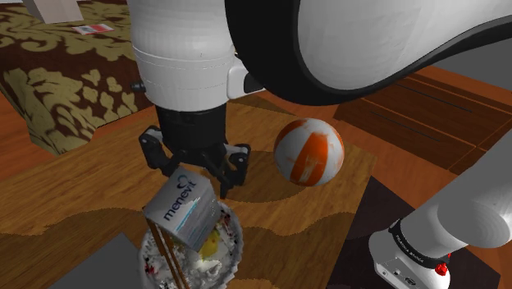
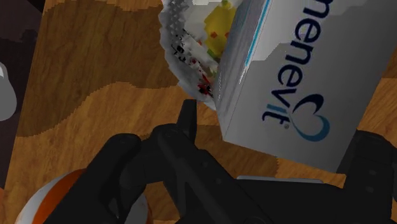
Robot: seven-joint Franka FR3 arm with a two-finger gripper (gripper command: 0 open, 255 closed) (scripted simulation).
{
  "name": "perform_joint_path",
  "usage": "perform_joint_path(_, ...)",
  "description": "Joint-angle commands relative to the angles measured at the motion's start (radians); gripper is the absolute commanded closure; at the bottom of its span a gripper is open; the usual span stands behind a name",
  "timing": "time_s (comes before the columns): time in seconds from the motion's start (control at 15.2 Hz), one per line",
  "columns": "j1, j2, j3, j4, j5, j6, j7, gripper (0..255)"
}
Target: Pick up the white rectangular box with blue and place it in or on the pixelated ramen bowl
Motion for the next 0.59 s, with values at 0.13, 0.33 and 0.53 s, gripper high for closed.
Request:
perform_joint_path(0.13, 0.000, -0.001, 0.000, -0.002, 0.002, 0.000, -0.001, 0)
perform_joint_path(0.33, 0.000, -0.003, 0.001, 0.031, 0.004, -0.033, -0.002, 0)
perform_joint_path(0.53, 0.004, 0.003, 0.002, 0.128, -0.001, -0.128, 0.001, 0)
